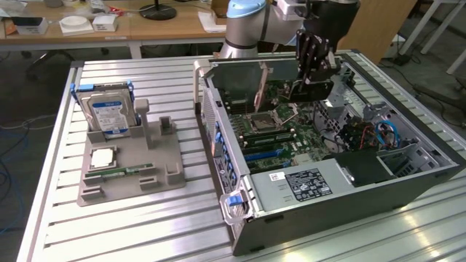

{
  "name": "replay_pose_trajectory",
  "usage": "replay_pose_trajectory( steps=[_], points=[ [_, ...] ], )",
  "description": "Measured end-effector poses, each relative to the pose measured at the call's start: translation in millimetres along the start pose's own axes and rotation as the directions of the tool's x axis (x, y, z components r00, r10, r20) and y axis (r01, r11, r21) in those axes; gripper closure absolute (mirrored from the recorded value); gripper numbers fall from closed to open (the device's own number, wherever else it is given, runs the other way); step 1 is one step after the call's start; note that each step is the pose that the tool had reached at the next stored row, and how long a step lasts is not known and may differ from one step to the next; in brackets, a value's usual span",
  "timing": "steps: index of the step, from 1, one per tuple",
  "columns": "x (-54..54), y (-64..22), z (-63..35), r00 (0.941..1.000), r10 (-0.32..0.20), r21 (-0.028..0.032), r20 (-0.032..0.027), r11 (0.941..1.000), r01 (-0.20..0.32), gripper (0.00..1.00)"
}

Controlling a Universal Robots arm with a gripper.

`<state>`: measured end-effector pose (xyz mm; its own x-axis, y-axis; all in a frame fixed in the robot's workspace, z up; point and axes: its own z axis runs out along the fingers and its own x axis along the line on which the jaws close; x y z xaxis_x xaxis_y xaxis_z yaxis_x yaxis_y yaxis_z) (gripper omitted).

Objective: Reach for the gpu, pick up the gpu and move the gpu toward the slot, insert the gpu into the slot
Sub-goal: 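Insert the gpu into the slot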

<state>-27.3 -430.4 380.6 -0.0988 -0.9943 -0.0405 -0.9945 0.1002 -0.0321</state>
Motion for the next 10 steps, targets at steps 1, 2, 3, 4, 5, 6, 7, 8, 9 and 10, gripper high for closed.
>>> replay_pose_trajectory(
  steps=[1, 2, 3, 4, 5, 6, 7, 8, 9, 10],
  points=[
    [1.3, 0.5, 0.6, 1.0000, 0.000, 0.0000, 0.0000, 1.0000, 0.000, 0.75],
    [2.4, 1.2, 1.1, 1.0000, 0.000, -0.0001, -0.0001, 1.0000, 0.000, 0.75],
    [3.7, 2.0, 1.6, 1.0000, 0.000, -0.0001, -0.0003, 1.0000, 0.000, 0.75],
    [5.0, 2.5, 2.1, 1.0000, 0.000, 0.0001, -0.0010, 1.0000, 0.000, 0.75],
    [6.3, 2.7, 2.5, 1.0000, 0.000, 0.0002, -0.0019, 1.0000, 0.000, 0.75],
    [7.6, 3.0, 2.8, 1.0000, 0.000, 0.0002, -0.0027, 1.0000, 0.000, 0.75],
    [8.9, 3.2, 3.2, 1.0000, 0.000, 0.0004, -0.0036, 1.0000, 0.000, 0.75],
    [10.1, 3.5, 3.6, 1.0000, 0.000, 0.0005, -0.0048, 1.0000, 0.000, 0.75],
    [11.2, 3.8, 4.0, 1.0000, 0.000, 0.0006, -0.0061, 1.0000, 0.000, 0.75],
    [12.3, 3.9, 4.4, 1.0000, 0.000, 0.0008, -0.0075, 1.0000, 0.000, 0.75]
  ],
)
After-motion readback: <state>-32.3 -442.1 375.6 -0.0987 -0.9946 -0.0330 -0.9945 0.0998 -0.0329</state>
